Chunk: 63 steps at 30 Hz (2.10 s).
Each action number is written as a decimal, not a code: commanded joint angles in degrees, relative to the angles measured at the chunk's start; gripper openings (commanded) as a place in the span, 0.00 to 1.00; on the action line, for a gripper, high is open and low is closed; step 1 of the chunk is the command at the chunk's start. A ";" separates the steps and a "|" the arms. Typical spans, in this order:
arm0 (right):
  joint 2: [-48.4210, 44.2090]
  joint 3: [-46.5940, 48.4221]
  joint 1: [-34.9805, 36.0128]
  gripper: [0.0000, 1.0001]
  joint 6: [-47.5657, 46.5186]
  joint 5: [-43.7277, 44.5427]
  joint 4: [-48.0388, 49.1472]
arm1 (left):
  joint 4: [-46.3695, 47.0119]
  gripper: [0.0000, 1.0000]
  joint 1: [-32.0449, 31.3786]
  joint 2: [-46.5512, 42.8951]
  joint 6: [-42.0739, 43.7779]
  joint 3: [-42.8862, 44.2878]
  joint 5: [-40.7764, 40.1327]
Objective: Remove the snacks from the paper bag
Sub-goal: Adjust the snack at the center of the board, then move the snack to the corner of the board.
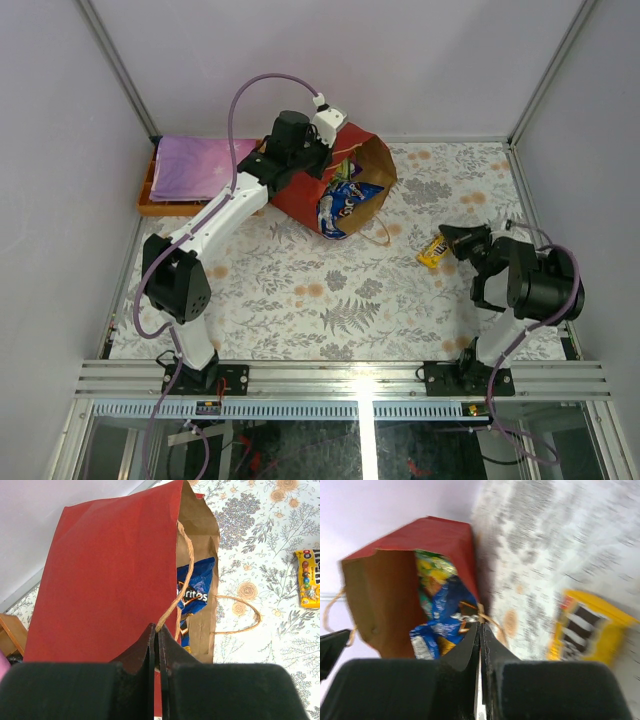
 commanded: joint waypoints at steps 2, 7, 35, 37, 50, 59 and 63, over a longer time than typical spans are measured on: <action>9.36 -3.92 -1.12 0.00 0.69 4.54 1.08 | 0.81 0.00 -0.18 -1.00 1.16 1.56 -0.93; 10.36 -4.59 -1.13 0.00 -1.54 7.33 -3.78 | 0.98 0.00 -0.16 -0.88 1.25 1.60 -0.93; -27.27 9.74 -0.54 0.79 -24.30 19.79 -75.21 | 1.80 0.00 -1.04 -3.06 1.06 0.94 -0.43; -26.04 8.59 -0.51 0.74 -23.24 18.38 -72.32 | 2.04 0.00 -1.06 -3.58 0.94 0.18 -0.15; -14.04 9.73 3.56 0.48 -20.52 20.23 -62.19 | 1.71 0.00 -1.13 -3.56 1.91 -0.37 -1.89; -8.82 9.93 3.84 0.16 -17.89 20.38 -57.50 | 1.60 0.00 -1.13 -2.98 2.41 0.06 -2.36; -9.74 10.25 3.83 0.10 -15.77 23.19 -56.25 | 1.49 0.00 -1.13 -2.74 2.31 0.08 -1.80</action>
